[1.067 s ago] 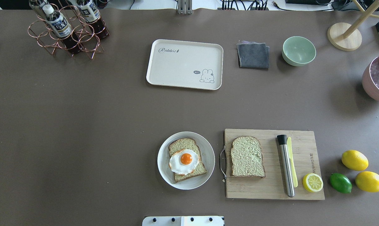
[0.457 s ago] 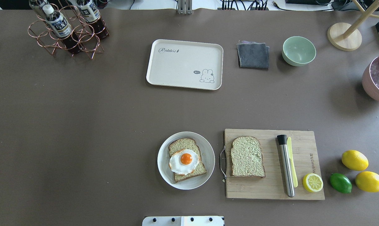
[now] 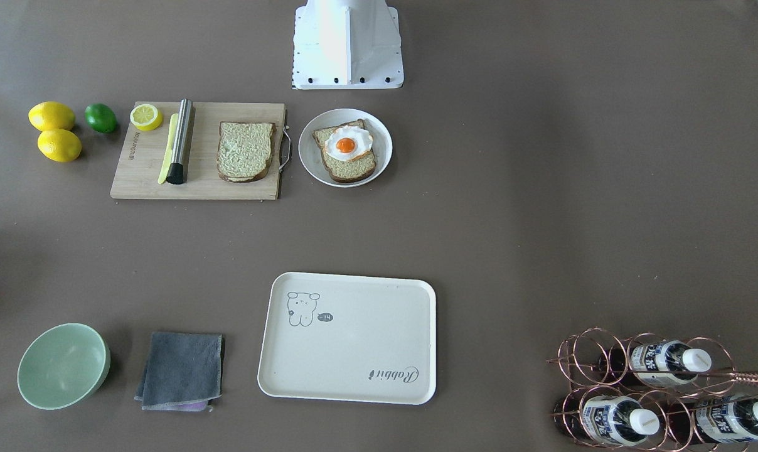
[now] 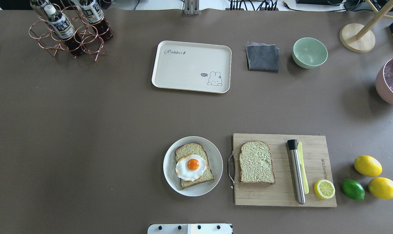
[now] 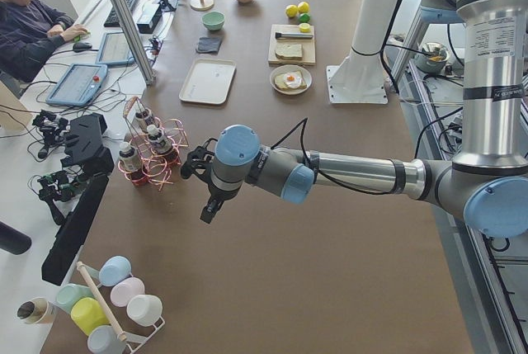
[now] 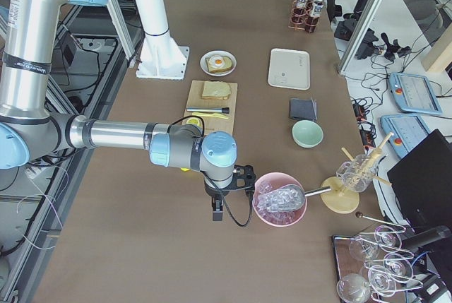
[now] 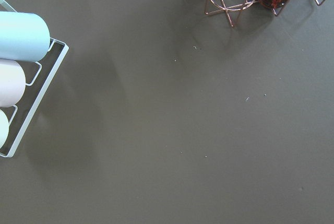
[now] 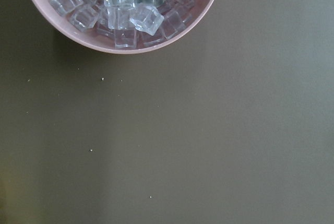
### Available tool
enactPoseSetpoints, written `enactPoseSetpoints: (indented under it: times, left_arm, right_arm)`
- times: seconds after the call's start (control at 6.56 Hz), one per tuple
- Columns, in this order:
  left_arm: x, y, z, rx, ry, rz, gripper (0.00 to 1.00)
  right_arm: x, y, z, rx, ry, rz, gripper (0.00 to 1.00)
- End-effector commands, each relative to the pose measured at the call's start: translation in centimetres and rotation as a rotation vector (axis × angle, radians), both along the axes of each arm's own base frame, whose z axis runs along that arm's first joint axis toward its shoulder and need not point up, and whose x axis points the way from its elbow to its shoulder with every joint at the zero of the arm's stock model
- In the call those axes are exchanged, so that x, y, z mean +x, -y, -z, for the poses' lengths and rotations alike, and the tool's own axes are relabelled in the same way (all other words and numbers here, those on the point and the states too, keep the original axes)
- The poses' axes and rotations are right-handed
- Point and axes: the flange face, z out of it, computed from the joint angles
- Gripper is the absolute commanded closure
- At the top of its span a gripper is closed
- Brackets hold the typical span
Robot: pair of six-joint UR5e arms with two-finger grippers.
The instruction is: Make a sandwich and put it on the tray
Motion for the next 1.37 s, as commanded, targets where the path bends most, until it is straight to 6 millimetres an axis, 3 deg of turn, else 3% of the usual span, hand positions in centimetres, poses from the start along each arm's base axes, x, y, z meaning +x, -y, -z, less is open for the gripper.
enactPoseSetpoints:
  times: [0.0,0.15,0.3,0.61,1.07,1.22]
  left_arm:
    - [2.3,1.2,1.6,0.072,0.004,-0.046,0.02]
    - [3.7,2.8,3.8,0.113,-0.002,-0.069,0.02]
    - [6.1,4.7,6.5,0.096,-0.033,-0.057,0.02]
    - [12.6,5.3,9.8,0.002,-0.101,-0.060,0.02]
    - [22.6,2.4,17.9,-0.203,-0.246,-0.022,0.02]
    - [26.1,0.5,20.0,-0.256,-0.319,-0.019,0.02]
  right_arm:
    - [-1.0,1.2,3.1,0.157,0.134,0.000,0.00]
    - [-2.2,1.8,3.9,0.235,0.173,0.027,0.00]
    - [-5.8,4.1,5.8,0.248,0.182,0.092,0.00]
    - [-12.2,5.4,9.3,0.224,0.204,0.058,0.00]
    - [-24.5,5.9,17.9,0.066,0.245,-0.145,0.01]
    - [-29.3,4.7,21.5,-0.004,0.271,-0.193,0.00]
